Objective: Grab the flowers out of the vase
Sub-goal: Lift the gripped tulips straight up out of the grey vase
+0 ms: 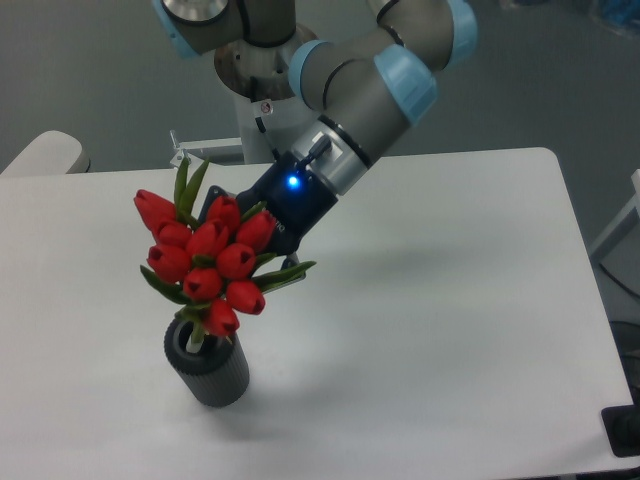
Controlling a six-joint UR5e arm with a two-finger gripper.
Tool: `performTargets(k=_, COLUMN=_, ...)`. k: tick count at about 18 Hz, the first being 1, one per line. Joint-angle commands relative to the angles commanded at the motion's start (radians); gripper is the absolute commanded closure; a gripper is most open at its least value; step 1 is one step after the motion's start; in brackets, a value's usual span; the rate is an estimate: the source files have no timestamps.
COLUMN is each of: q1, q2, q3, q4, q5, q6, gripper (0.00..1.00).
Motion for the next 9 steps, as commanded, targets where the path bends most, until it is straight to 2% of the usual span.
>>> performTargets(k=2, q1=0.003, q2=0.006, q3=0.003, q4=0.000, q5=0.002, q6=-0.002, gripper=0.63)
performTargets(k=9, q1=0.020, q2=0.025, q3=0.003, q4=-0.003, q5=0.000, q6=-0.002, gripper=0.64)
